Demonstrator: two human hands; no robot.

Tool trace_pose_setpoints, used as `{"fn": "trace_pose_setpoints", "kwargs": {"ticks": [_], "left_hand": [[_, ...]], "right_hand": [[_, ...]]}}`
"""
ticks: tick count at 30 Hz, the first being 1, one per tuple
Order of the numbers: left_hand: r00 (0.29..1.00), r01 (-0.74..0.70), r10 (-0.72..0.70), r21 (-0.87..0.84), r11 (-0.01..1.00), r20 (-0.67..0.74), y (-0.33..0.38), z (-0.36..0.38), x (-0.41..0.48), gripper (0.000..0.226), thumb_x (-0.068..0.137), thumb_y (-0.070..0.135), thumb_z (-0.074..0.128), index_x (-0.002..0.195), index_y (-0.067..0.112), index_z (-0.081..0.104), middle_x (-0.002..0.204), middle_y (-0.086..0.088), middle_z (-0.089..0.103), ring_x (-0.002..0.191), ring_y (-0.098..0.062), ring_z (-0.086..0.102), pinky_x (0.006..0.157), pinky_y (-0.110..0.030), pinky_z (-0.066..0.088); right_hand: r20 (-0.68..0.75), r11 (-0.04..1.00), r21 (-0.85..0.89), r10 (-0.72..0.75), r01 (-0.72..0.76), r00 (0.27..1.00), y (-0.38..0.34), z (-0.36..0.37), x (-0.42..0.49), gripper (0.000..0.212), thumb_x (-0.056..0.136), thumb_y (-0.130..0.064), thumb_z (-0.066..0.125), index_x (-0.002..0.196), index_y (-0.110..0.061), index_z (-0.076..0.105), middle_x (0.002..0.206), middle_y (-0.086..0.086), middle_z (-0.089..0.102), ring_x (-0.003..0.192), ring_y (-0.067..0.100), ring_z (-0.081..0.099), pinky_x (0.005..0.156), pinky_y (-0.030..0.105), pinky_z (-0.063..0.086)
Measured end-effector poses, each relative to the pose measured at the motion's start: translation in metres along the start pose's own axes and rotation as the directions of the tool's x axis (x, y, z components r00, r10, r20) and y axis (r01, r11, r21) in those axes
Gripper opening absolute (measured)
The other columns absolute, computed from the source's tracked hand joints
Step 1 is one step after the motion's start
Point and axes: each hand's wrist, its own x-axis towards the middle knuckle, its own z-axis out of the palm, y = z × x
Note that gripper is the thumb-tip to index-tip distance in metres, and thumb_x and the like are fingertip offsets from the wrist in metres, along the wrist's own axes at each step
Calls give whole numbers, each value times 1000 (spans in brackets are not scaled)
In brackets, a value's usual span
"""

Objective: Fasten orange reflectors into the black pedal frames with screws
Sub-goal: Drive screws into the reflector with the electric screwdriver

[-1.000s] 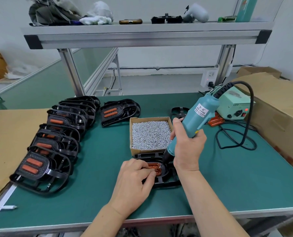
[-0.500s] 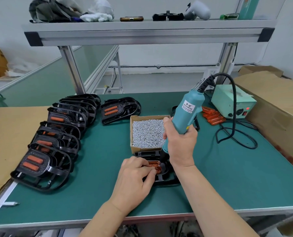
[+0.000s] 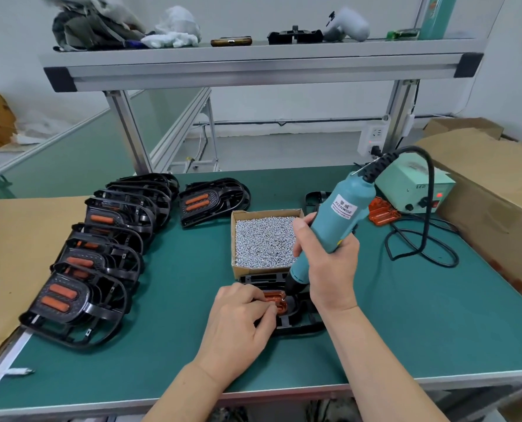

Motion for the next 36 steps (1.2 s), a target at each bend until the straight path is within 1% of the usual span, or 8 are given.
{"fn": "trace_pose_setpoints", "kwargs": {"ticks": [5,10,12,15,21,27,30,36], "left_hand": [[999,-10,9,17,1000,46,0,-3,5,32,92,30,58,65,20,73,79,12,61,75,-12,54,78,-32,41],[995,90,-88,-59,994,38,-4,-13,39,19,87,24,65,70,26,71,77,14,63,79,-13,56,80,-35,40],[986,149,-151,37,988,75,-10,-14,69,12,87,20,68,78,27,73,84,12,67,86,-18,57,82,-36,37],[943,165,-230,264,950,239,-23,-10,109,16,90,22,63,93,30,76,98,10,71,99,-18,58,88,-34,38],[783,-24,-184,325,946,594,-27,12,141,17,86,17,64,95,26,75,98,7,74,100,-16,63,89,-28,44],[777,-76,-159,341,937,610,-27,14,144,19,84,8,58,82,24,67,93,4,73,94,-20,64,90,-33,47],[790,-31,-179,329,944,587,-31,8,137,21,88,6,52,88,21,67,97,3,71,97,-19,63,90,-35,48],[727,-20,-228,351,936,648,-28,3,138,30,87,-1,51,95,21,69,104,0,71,102,-21,62,92,-38,51]], "right_hand": [[85,996,82,-46,39,995,-14,1,7,13,84,-20,71,73,-27,66,59,-3,55,52,15,50,58,24,47],[-96,981,193,3,16,995,-22,-5,26,13,83,-20,73,73,-26,65,56,1,53,50,16,48,57,27,46],[-165,977,212,38,-2,986,-20,-10,28,19,85,-15,72,71,-27,66,54,-1,52,49,13,48,58,24,47],[-229,972,232,100,-45,968,-16,-15,26,22,84,-14,71,67,-29,69,52,-1,52,47,13,47,57,22,47],[-310,968,238,152,-79,939,-12,-21,24,15,82,-16,73,72,-24,65,52,1,52,46,14,47,54,23,46],[-337,967,233,177,-100,925,-13,-25,23,22,82,-18,73,64,-29,67,52,0,53,46,13,49,52,20,47],[-350,964,239,200,-120,915,-13,-27,22,22,81,-19,74,63,-30,67,53,1,54,47,14,49,52,21,47],[-383,961,240,220,-134,897,-13,-27,22,20,79,-20,75,64,-28,65,54,1,54,49,15,50,54,22,47]]}}
